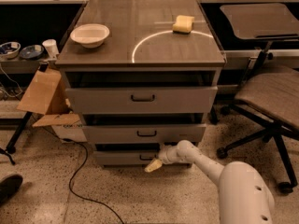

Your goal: Open bottom drawer

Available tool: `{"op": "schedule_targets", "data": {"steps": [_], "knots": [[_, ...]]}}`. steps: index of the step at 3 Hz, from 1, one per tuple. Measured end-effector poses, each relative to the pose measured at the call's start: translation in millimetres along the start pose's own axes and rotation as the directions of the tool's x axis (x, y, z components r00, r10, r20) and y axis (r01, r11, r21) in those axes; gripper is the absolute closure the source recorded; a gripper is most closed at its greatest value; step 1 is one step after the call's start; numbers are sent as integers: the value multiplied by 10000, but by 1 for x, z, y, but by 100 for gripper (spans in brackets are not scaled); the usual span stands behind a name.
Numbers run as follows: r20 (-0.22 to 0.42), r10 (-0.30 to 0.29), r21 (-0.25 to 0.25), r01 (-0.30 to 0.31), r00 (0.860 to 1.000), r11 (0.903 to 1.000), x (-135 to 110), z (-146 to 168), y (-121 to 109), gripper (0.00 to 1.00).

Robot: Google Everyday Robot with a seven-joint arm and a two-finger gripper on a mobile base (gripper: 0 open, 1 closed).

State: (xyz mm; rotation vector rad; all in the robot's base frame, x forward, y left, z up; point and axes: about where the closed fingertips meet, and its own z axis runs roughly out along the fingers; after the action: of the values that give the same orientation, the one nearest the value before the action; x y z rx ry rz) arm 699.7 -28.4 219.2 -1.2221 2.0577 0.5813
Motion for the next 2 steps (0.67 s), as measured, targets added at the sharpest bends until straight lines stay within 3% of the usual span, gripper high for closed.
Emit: {"op": "schedule_targets", "data": {"steps": [1,2], "knots": [[-105,26,-103,-27,9999,9999,-7,12,-5,0],[-696,107,-469,-139,9975,9988,-8,29,-5,0]]}}
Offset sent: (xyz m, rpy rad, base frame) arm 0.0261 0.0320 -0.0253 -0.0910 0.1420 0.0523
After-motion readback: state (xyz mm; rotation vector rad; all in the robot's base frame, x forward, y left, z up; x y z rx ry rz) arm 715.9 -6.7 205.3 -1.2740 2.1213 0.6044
